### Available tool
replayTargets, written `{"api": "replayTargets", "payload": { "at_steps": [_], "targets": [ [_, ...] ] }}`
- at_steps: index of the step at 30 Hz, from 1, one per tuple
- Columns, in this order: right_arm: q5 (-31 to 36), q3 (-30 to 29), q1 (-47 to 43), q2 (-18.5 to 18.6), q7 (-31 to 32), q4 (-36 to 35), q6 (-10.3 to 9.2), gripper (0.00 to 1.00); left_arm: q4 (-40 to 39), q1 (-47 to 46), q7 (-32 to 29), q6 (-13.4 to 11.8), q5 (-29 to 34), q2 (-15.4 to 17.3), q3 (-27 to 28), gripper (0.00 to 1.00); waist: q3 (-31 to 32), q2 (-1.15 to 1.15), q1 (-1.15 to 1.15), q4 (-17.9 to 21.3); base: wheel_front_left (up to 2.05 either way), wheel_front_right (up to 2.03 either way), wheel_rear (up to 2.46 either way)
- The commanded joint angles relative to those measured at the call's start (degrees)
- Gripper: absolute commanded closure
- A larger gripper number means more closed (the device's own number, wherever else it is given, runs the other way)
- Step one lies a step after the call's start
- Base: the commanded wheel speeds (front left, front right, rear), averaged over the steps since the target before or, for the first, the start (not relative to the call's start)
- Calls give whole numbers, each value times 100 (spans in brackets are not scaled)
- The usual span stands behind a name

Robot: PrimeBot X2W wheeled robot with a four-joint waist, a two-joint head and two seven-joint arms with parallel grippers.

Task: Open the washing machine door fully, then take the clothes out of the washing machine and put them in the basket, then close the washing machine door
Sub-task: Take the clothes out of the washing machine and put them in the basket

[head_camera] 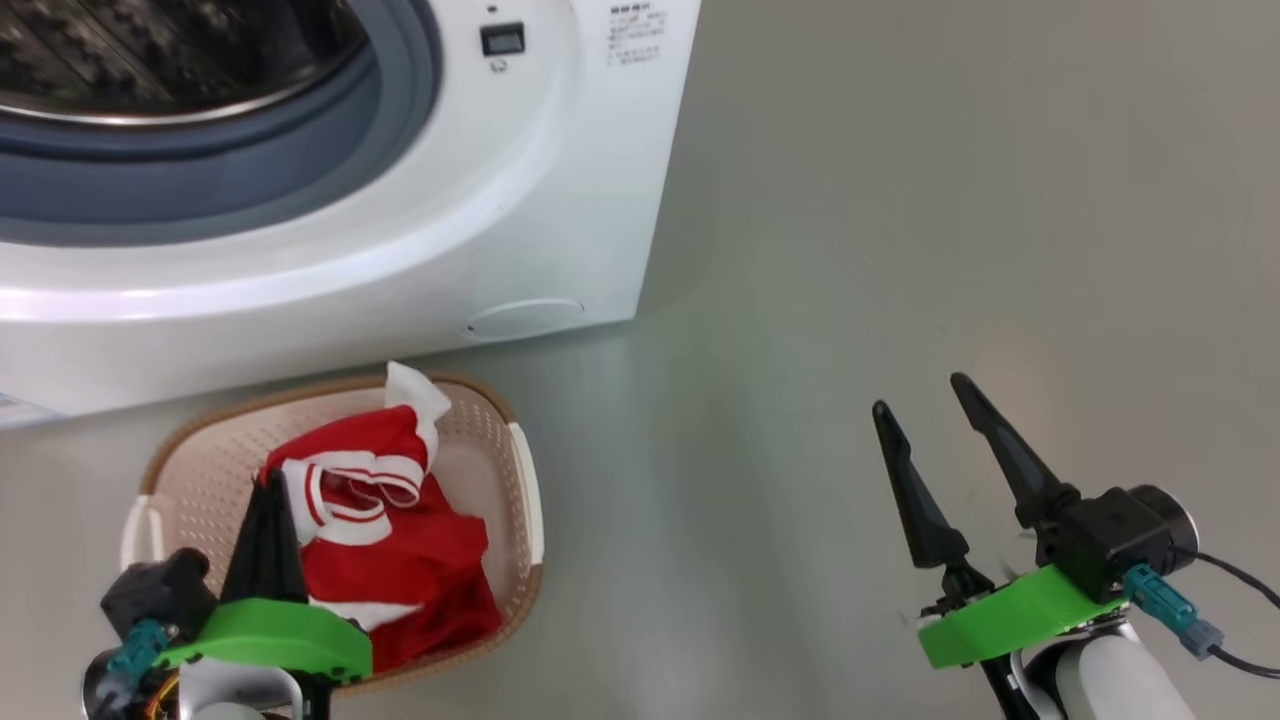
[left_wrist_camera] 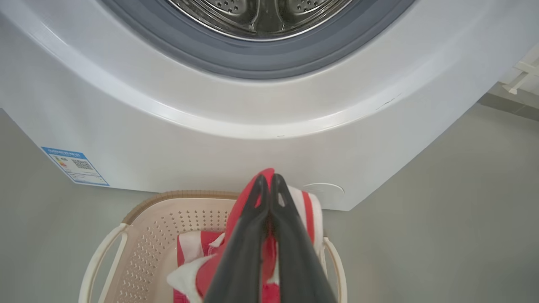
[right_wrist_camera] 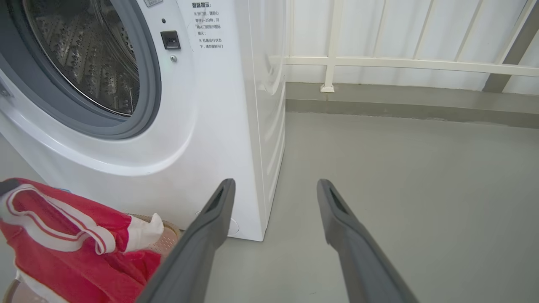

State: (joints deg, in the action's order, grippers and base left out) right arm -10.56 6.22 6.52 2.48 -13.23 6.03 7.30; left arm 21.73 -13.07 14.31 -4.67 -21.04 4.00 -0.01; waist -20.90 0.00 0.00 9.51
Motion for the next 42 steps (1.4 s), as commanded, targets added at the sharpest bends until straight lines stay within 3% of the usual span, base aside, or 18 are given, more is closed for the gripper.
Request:
{"api": "replayTargets", "payload": {
  "at_steps": [1, 9, 18, 19, 21, 22, 23, 34, 42],
  "targets": [
    [-52, 103, 152, 40, -84, -147, 19, 0, 264, -218, 68, 159, 139, 7, 318, 100, -387, 0, 0, 180, 0, 0, 0],
    [-94, 75, 323, 40, -130, -170, 19, 0, 1461, -762, 68, 465, 351, -83, 655, 100, -819, 0, 0, 271, 0, 0, 0],
    [-112, 72, 470, 40, -163, -152, 19, 0, 2381, -1236, 69, 595, 551, -109, 922, 100, -1049, 0, 0, 307, 0, 0, 0],
    [-112, 68, 480, 40, -165, -144, 19, 0, 2452, -1273, 69, 609, 564, -109, 943, 75, -1055, 0, 0, 305, 0, 0, 0],
    [-112, 61, 489, 40, -168, -132, 19, 0, 2555, -1335, 69, 634, 586, -110, 983, 43, -1055, 0, 0, 294, 0, 0, 0],
    [-113, 60, 493, 40, -169, -127, 19, 0, 2590, -1363, 69, 629, 603, -111, 1005, 5, -1053, 0, 0, 286, 0, 0, 0],
    [-113, 59, 494, 40, -170, -121, 19, 0, 2609, -1388, 69, 624, 630, -111, 1019, 0, -1045, 0, 0, 274, 0, 0, 0],
    [-177, 59, 475, 40, -175, -23, 19, 0, 2377, -1392, 69, 682, 874, -112, 874, 0, -726, 0, 0, 55, 0, 0, 0],
    [-201, 160, 332, 40, -176, 164, 19, 0, 1681, -1124, 69, 696, 879, -112, 733, 0, -117, 0, 0, -98, 0, 0, 0]
  ]
}}
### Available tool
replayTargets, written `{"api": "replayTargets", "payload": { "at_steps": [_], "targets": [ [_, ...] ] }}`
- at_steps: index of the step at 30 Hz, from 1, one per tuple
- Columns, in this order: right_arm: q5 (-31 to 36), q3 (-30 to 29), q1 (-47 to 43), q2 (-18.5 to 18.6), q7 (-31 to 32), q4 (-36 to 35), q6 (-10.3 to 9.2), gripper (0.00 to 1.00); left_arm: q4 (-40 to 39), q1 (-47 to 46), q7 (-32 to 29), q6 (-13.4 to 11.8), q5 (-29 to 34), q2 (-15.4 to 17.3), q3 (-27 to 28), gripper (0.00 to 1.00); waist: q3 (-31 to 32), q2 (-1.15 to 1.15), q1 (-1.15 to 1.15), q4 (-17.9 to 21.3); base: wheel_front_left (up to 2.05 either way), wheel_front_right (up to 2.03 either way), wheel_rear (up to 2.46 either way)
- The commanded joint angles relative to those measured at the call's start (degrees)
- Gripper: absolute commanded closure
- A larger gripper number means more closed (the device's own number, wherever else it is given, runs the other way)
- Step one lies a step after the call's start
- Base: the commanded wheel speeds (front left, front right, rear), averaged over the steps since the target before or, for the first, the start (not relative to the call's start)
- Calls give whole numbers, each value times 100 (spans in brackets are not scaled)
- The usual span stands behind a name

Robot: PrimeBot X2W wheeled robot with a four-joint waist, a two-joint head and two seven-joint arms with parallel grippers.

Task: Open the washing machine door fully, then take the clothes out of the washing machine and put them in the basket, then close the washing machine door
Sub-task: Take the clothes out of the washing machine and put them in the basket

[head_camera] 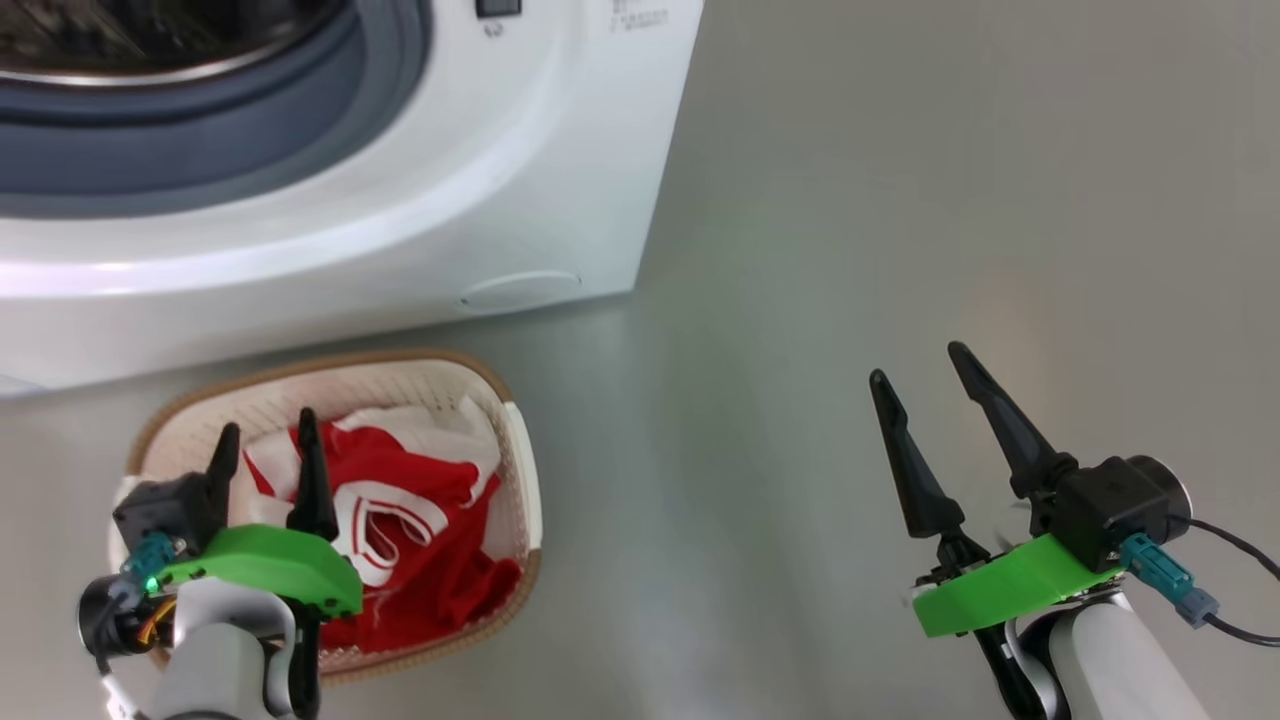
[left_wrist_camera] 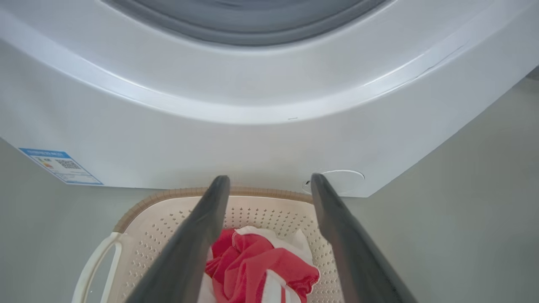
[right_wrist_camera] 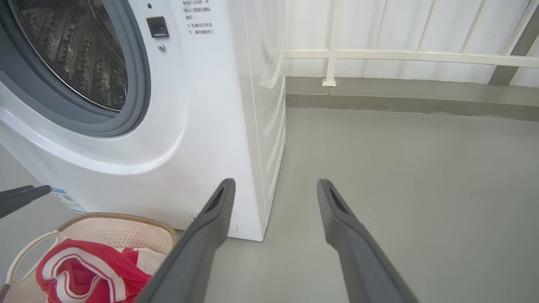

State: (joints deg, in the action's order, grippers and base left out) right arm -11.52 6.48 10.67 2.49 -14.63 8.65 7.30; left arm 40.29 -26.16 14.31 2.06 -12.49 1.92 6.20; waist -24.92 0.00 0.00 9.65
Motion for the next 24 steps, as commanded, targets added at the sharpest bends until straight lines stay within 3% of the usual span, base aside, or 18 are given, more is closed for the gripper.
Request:
{"api": "replayTargets", "payload": {
  "at_steps": [1, 16, 24],
  "targets": [
    [-105, 139, -108, 39, -36, -74, 19, 0, -294, 235, 69, 26, 17, 97, 83, 0, 369, 0, 0, -133, 0, 0, 0],
    [-64, 53, -524, 39, -37, 198, 19, 0, -2473, 1238, 69, -191, 228, 96, -615, 0, 1375, 0, 0, -421, 0, 0, 0],
    [0, -123, -907, 39, 15, 227, 19, 0, -3700, 2237, -74, -298, 475, 96, -982, 0, 1949, 0, 0, -593, 0, 0, 0]
  ]
}}
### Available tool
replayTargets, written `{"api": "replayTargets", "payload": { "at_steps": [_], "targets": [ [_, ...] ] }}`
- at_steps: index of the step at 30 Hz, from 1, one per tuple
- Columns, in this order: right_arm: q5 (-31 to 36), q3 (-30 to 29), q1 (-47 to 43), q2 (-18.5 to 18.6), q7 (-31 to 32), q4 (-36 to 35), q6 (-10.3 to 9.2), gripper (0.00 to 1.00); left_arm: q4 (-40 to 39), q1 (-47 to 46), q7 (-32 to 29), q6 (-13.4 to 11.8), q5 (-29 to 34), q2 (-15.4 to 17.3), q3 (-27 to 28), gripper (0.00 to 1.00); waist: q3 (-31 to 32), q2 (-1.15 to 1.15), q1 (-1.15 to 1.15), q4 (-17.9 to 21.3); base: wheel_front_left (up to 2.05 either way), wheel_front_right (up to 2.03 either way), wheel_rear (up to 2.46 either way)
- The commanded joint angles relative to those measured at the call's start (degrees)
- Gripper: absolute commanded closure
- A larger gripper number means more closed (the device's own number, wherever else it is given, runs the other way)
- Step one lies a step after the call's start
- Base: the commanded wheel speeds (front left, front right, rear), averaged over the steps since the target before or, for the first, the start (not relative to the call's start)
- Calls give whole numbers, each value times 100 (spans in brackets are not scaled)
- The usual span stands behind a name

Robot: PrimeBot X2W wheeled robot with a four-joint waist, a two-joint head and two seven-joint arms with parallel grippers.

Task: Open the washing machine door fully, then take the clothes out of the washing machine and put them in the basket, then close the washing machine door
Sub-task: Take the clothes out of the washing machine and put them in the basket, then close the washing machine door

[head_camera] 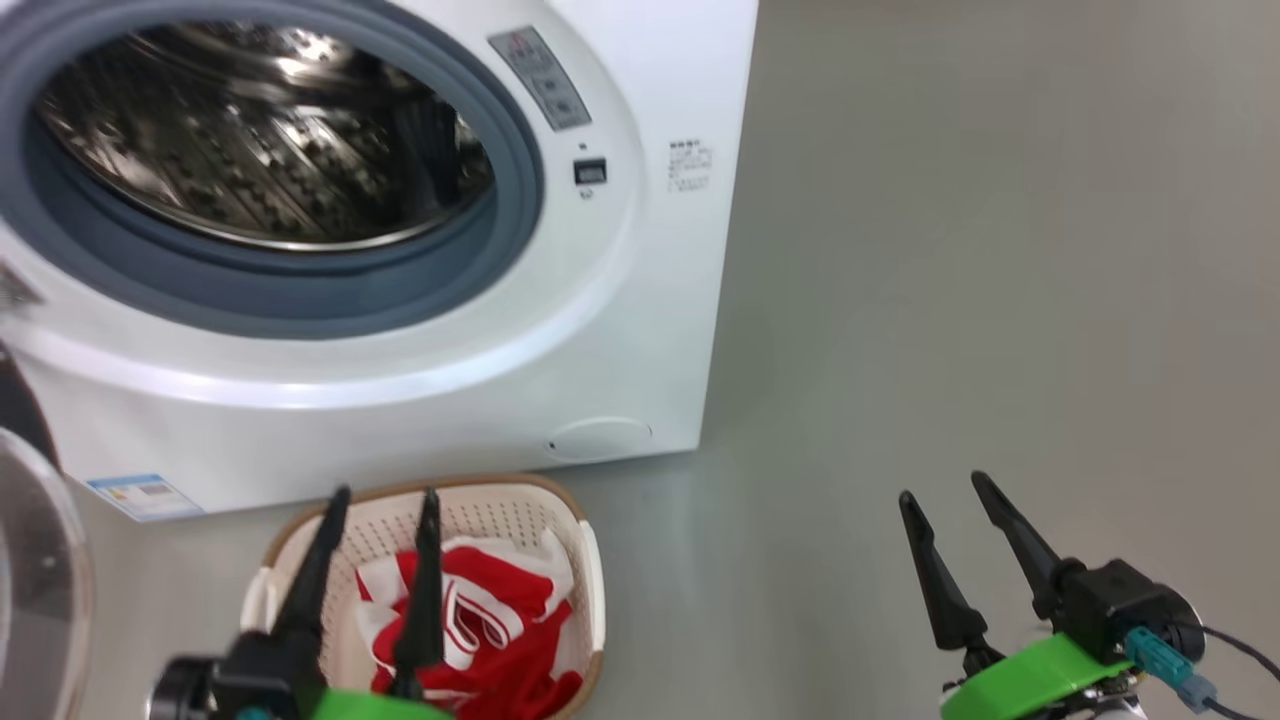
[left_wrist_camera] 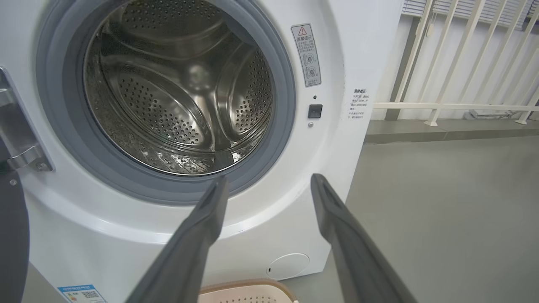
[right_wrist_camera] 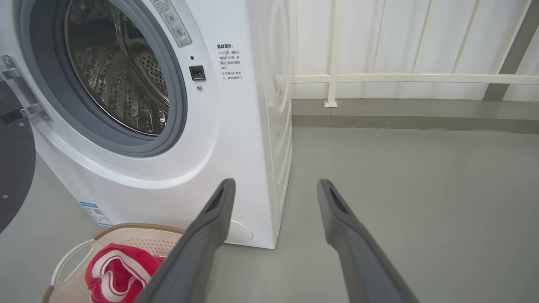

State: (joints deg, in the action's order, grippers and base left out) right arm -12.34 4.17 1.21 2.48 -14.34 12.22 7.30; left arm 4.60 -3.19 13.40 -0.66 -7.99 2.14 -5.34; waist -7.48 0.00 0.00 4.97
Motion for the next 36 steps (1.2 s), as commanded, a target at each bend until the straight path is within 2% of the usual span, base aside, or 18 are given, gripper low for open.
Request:
{"api": "replayTargets", "payload": {
  "at_steps": [1, 6, 11, 36],
  "targets": [
    [83, 87, 2, 40, -1, -148, 19, 0, -268, 54, -39, -53, 54, 74, 139, 0, 243, 0, 0, -144, 0, 0, 0],
    [94, 21, -192, 40, 74, -241, 19, 0, -773, 549, -271, -136, 71, 74, 18, 0, 443, 0, 0, -232, 0, 0, 0],
    [139, -23, -385, 40, 182, -377, 19, 0, -930, 869, -391, -169, 83, 79, -74, 0, 619, 0, 0, -251, 0, 0, 0],
    [188, -198, -763, 40, 392, -732, 19, 0, -760, 1252, -431, -326, -56, 173, -42, 0, 860, 0, 0, -202, 0, 0, 0]
  ]
}}
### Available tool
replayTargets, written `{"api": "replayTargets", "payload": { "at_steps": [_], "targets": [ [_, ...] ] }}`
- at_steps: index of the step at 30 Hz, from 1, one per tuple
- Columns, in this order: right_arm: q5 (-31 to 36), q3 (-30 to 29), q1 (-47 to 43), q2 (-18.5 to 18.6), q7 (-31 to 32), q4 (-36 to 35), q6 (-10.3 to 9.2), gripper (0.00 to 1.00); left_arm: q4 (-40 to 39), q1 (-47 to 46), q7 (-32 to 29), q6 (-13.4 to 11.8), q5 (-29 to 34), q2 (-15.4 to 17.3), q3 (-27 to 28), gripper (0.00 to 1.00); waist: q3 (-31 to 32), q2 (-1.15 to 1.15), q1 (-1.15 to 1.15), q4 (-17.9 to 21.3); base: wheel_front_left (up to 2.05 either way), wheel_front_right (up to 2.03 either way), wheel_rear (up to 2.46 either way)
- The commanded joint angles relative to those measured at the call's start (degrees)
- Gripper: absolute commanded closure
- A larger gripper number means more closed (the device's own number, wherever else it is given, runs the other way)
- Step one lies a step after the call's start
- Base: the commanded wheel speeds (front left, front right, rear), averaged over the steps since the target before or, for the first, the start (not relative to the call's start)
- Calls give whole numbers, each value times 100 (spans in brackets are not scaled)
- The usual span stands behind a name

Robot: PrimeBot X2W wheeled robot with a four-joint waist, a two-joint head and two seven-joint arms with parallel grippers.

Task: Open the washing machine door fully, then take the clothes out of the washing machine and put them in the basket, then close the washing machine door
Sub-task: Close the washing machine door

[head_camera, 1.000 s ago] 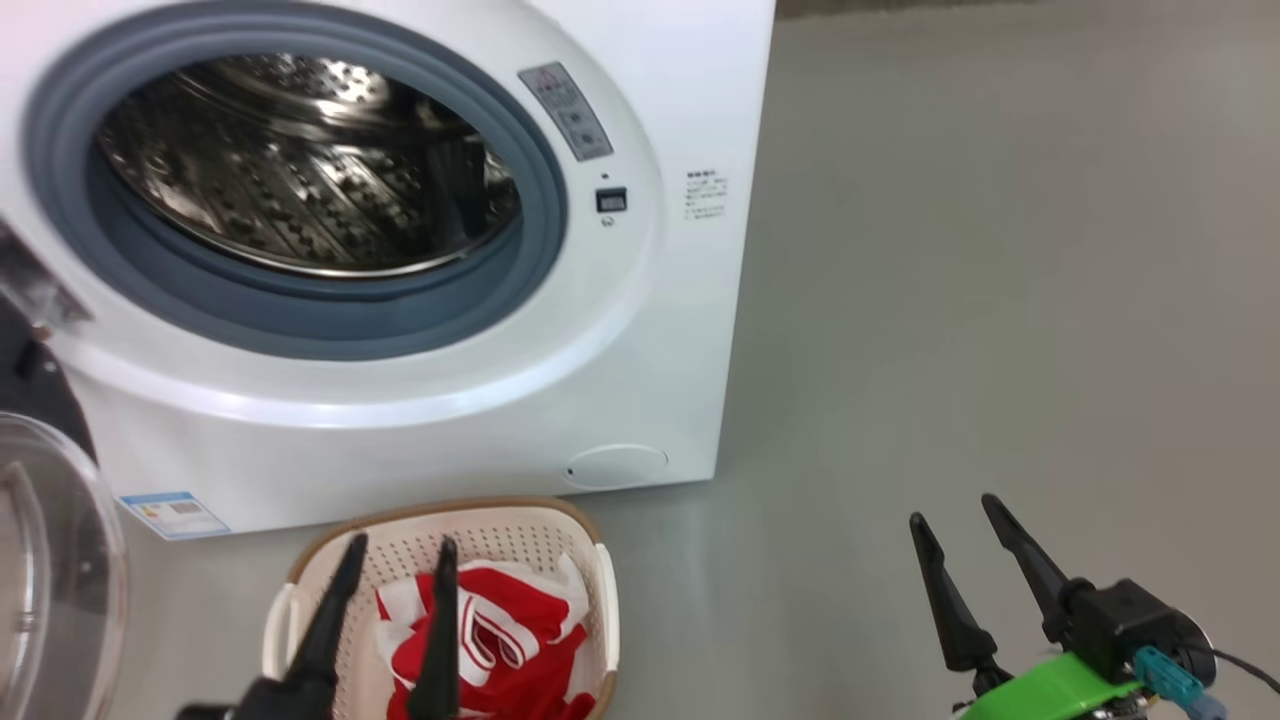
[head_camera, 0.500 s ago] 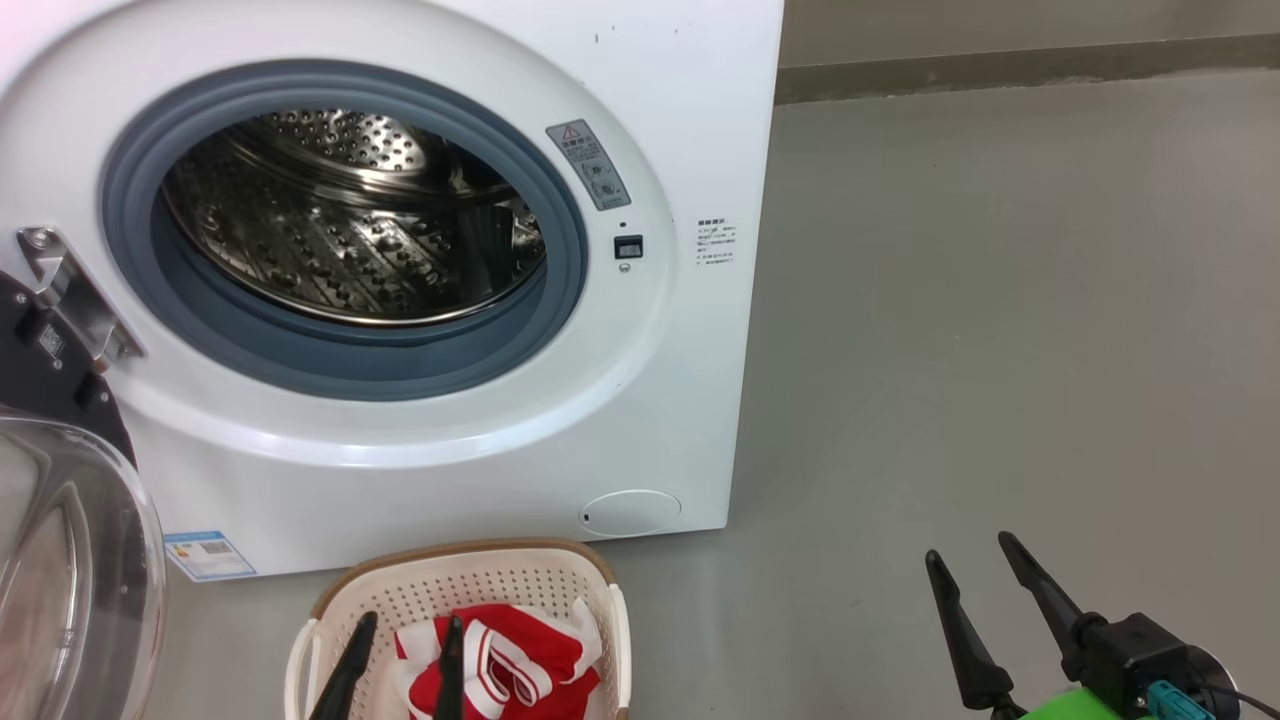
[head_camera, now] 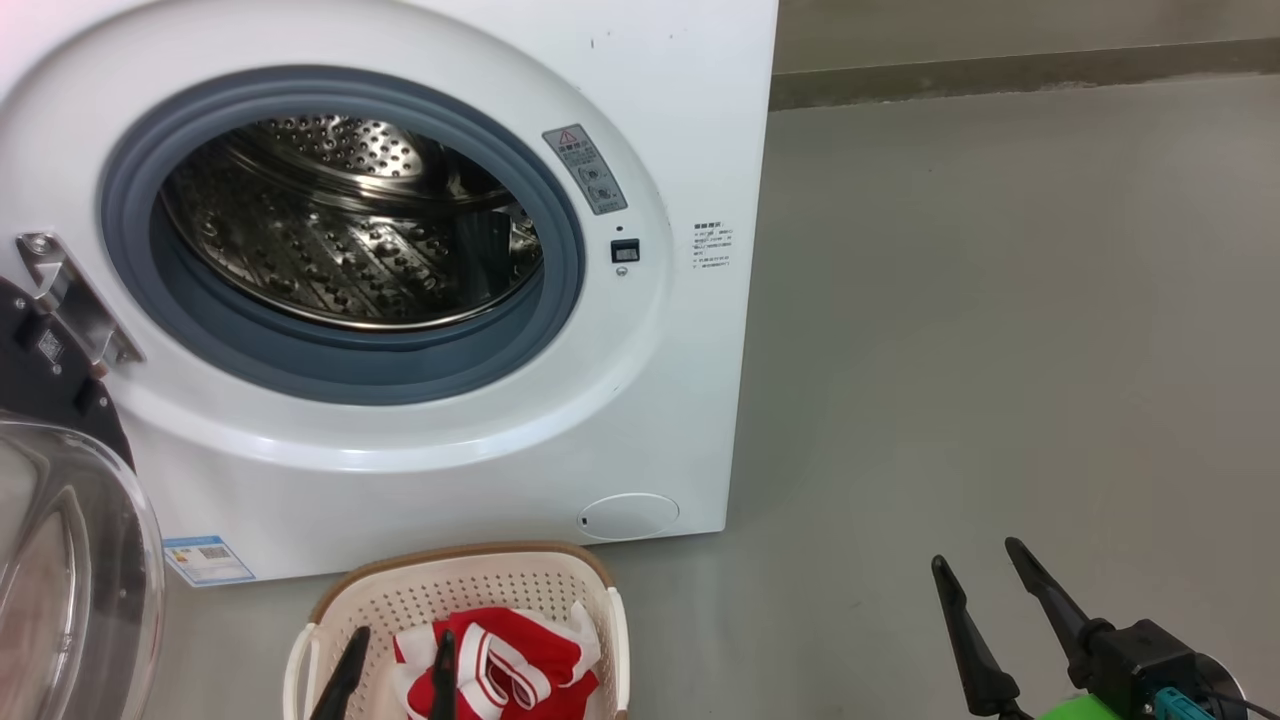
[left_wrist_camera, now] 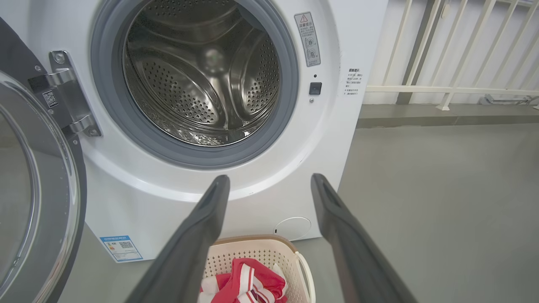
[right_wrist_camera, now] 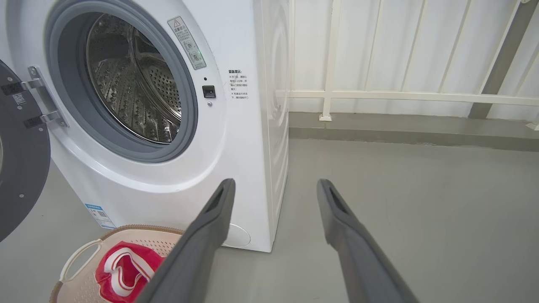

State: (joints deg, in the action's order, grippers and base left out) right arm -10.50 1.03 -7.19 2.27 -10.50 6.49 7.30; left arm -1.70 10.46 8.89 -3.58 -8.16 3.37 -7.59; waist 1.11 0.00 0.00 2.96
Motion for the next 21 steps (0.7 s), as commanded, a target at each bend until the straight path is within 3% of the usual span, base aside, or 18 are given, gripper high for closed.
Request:
{"api": "replayTargets", "payload": {
  "at_steps": [1, 21],
  "targets": [
    [2, 113, 76, 61, 9, -158, 19, 0, -123, -115, 19, -40, -40, 52, 177, 0, 1, 0, 0, -2, 0, 0, 0],
    [2, 118, 110, 61, 42, -159, 19, 0, -32, -172, 58, -129, -86, 82, 102, 0, 28, 0, 0, -38, 0, 0, 0]
  ]
}}
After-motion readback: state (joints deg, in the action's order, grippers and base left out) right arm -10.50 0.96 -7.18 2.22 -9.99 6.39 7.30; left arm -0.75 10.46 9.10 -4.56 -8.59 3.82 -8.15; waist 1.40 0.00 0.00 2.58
